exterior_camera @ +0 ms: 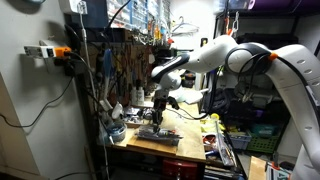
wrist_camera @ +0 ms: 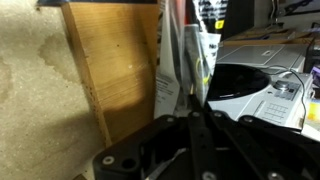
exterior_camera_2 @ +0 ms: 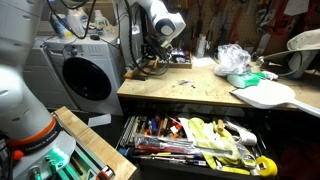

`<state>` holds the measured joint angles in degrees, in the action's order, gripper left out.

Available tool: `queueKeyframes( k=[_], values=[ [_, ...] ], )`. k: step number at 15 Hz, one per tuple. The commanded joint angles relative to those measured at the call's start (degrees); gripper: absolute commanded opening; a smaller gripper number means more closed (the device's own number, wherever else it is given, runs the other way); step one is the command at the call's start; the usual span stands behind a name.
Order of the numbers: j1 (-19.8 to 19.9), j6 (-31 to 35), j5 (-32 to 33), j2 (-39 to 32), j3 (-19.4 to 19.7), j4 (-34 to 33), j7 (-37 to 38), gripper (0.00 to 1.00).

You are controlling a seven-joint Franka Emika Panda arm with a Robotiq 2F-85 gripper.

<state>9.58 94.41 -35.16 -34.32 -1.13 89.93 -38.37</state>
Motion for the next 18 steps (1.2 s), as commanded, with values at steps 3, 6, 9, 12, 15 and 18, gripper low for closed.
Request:
queueKeyframes(
  k=[3,6,9,12,15,18],
  values=[
    [0.6,-0.6,3.0,-2.6,-1.7,-1.7,-2.4,0.00],
    [0.5,-0.1,3.2,-2.3,-2.0,-1.7,-2.2,0.34],
    [0.1,-0.5,4.9,0.4,-1.5,-1.2,-0.1,0.55],
    [-0.3,-0.3,8.4,4.0,-0.6,-0.3,3.9,0.77],
    [0.3,2.1,10.2,8.6,1.0,2.0,10.0,1.00],
    [1.1,3.4,12.0,12.1,3.2,3.9,15.7,1.00]
  ],
)
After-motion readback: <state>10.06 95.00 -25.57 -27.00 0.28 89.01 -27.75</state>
